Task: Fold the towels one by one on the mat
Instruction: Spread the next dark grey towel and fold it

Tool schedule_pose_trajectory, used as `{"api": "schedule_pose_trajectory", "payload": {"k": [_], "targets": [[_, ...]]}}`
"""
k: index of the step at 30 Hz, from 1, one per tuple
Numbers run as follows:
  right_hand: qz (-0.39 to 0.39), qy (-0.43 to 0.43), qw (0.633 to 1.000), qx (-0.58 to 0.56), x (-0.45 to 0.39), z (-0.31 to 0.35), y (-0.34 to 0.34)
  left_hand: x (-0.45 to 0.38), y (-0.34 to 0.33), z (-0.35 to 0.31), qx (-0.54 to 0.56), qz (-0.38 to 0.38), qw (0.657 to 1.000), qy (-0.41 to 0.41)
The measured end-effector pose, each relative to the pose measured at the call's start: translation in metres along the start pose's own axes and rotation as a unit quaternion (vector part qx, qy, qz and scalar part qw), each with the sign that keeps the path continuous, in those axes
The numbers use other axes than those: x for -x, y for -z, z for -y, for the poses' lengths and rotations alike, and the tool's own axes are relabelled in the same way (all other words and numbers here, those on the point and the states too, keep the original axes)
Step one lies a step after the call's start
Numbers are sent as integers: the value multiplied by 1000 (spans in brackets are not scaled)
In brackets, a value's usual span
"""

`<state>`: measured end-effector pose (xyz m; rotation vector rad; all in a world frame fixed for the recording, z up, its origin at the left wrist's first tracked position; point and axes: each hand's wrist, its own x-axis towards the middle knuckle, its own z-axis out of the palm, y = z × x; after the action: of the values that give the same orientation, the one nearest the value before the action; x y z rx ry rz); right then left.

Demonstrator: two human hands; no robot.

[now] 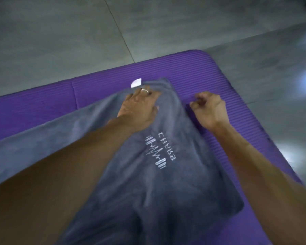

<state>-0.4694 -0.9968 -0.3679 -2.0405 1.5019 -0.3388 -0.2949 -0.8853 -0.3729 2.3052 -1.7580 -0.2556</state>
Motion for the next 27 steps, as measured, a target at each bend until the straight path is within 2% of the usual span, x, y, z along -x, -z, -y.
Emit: {"api": "schedule_pose_trajectory", "payload": {"k": [2, 5, 7, 12, 17, 20, 22, 24, 25, 26, 27], "targets": [[-7, -22, 999, 35, 35, -29, 13, -3, -11, -24, -9, 13, 997, -77], [-4, -71, 996, 60, 87, -62, 29, -12, -25, -53, -48, 42, 989, -130], [6, -73, 995, 66, 122, -75, 35, -18, -29, -60, -62, 69, 984, -152], [-8, -18, 992, 128, 173, -93, 32, -28, -21, -61, -41, 83, 982, -167], [-26, -77, 986, 148, 166, -99, 46, -35, -27, -87, 1, 58, 985, -163], [-2, -125, 982, 142, 166, -104, 56, -30, -36, -97, 9, 52, 985, -162], [-43, -95, 973, 205, 162, -100, 57, -19, -43, -91, 22, 39, 986, -164], [-132, -23, 963, 233, 156, -79, 46, -5, -52, -79, 25, 36, 986, -161], [-160, 13, 966, 200, 152, -62, 35, 2, -57, -74, 0, 47, 986, -161], [-154, 46, 976, 150, 150, -45, 20, 6, -61, -69, -40, 64, 983, -166], [-116, 67, 985, 104, 150, -34, 2, 7, -65, -65, -80, 82, 979, -169]]}}
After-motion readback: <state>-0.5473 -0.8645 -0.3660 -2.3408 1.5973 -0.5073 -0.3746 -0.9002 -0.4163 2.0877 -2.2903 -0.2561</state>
